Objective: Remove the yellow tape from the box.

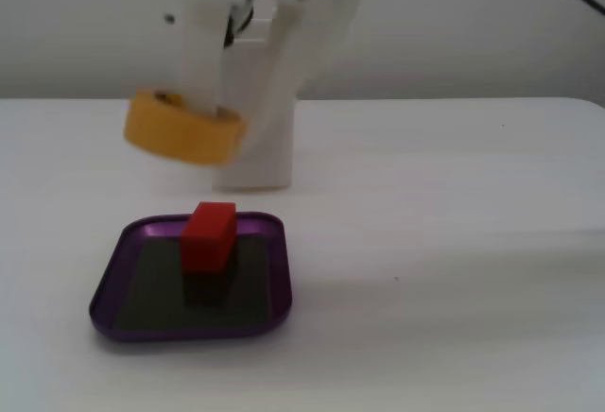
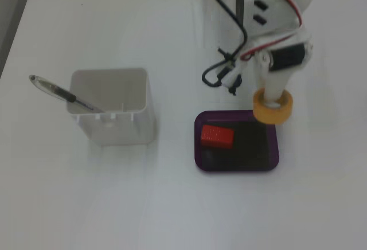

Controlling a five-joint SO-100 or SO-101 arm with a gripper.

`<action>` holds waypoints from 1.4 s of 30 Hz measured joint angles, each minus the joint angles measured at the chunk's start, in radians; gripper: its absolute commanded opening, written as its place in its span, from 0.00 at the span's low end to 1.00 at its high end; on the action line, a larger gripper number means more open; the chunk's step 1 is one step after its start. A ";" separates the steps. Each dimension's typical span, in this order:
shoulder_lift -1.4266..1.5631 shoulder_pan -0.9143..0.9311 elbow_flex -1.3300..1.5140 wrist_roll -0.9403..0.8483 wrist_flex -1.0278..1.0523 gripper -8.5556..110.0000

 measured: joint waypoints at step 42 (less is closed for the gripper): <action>0.695 0.235 1.549 0.066 -0.600 0.07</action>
